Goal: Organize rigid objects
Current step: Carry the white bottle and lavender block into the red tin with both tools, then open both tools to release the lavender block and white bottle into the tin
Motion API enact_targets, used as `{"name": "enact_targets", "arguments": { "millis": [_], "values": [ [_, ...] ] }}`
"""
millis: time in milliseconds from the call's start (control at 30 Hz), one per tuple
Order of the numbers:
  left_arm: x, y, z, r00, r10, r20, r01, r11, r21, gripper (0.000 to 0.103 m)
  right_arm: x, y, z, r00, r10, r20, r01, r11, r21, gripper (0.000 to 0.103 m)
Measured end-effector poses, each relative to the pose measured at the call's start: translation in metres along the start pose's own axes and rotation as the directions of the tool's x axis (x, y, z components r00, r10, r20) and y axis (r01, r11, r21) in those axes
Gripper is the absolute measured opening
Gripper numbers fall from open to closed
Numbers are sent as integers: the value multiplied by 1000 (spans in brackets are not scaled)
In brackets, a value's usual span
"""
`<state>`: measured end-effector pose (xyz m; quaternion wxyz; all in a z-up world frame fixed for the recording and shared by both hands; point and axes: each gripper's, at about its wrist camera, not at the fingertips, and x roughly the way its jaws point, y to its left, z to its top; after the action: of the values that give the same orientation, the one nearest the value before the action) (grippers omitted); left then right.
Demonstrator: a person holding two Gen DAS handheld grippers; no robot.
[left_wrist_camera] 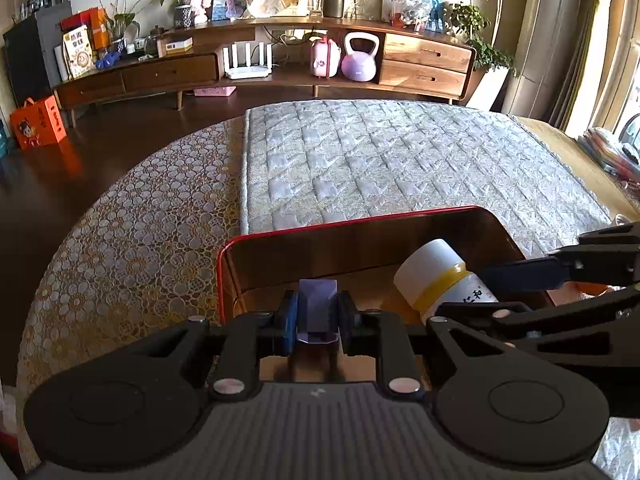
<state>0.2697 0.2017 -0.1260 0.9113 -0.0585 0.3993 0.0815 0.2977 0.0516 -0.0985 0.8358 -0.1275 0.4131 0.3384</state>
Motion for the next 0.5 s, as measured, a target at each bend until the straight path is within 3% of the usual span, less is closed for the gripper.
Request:
{"name": "enact_targets", "arguments": {
  "millis": [233,500],
  "values": [
    [-10,-2,-3,1000,-20,-20,19,999,-29,21,-29,-7,-3,998,54,29,-56,997,47,59],
    [-47,-14,-3,999,-35,4,35,999,-24,21,-73,-13,-11,994,79,81,-85,994,68,64]
  ]
}}
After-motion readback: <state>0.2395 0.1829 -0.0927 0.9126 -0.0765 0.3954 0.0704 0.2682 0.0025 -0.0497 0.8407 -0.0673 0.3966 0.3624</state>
